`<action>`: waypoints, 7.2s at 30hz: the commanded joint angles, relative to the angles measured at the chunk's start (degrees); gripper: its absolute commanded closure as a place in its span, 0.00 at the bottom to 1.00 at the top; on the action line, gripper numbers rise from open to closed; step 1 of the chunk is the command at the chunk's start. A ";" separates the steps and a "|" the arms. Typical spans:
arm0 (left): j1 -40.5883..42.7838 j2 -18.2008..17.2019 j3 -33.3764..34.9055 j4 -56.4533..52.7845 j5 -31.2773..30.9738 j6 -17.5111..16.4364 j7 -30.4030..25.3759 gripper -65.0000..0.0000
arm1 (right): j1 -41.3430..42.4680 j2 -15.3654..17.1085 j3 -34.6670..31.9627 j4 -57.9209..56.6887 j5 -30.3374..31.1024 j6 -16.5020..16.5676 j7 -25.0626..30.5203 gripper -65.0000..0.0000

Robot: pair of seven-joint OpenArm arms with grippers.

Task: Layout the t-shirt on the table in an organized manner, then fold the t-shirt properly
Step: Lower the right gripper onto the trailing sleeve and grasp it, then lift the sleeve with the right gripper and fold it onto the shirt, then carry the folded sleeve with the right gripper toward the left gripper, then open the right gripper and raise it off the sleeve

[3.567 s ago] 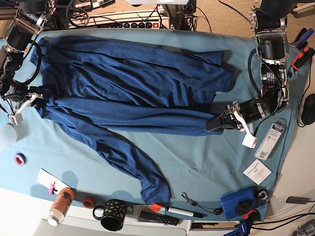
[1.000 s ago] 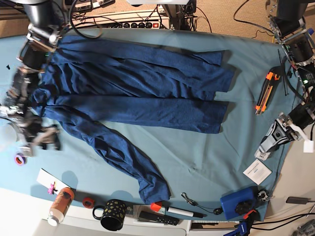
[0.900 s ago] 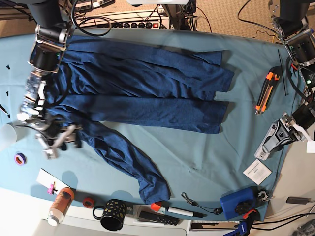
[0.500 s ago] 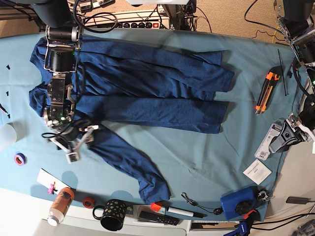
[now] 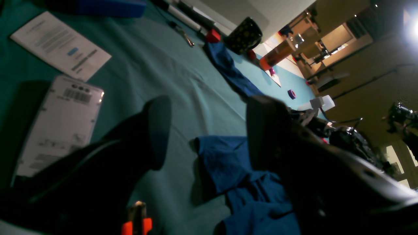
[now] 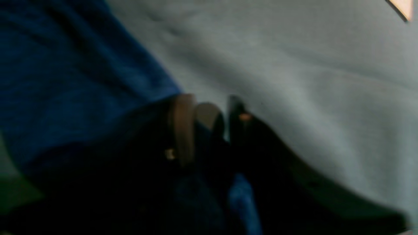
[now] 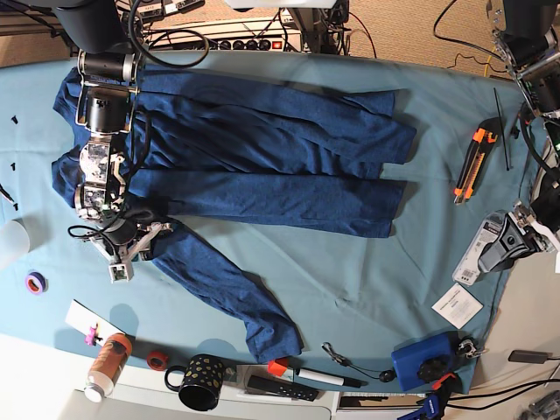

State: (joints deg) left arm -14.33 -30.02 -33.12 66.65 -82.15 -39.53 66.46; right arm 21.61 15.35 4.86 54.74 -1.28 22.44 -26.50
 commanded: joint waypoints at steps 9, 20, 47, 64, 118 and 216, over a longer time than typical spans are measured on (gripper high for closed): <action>-1.38 -1.40 -0.28 0.92 -1.42 -0.47 -0.85 0.46 | 2.69 0.50 0.02 2.23 1.79 2.47 -3.63 1.00; -1.38 -1.40 -0.28 0.92 -0.98 -0.47 -0.87 0.49 | -2.82 0.52 0.02 28.89 11.65 3.65 -17.57 1.00; -1.38 -1.25 -0.28 0.92 -0.94 -0.47 -0.85 0.49 | 11.54 -6.67 0.02 -4.94 10.86 2.71 -11.76 0.68; -1.38 -1.27 -0.28 0.92 -0.57 -0.47 -0.85 0.49 | 2.56 -3.74 0.07 28.44 15.30 4.76 -33.62 1.00; -0.92 5.51 10.54 0.94 -1.27 -0.47 0.85 0.49 | 3.93 -12.02 14.53 12.61 21.42 -3.04 -25.73 0.50; 15.91 3.78 10.93 1.09 1.16 4.22 4.02 0.43 | -18.67 -23.26 18.03 49.92 35.12 14.56 -34.77 0.52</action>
State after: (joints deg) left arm 1.28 -26.04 -22.48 67.79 -83.33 -36.21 69.76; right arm 2.07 -7.81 23.07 103.61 32.12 36.32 -62.59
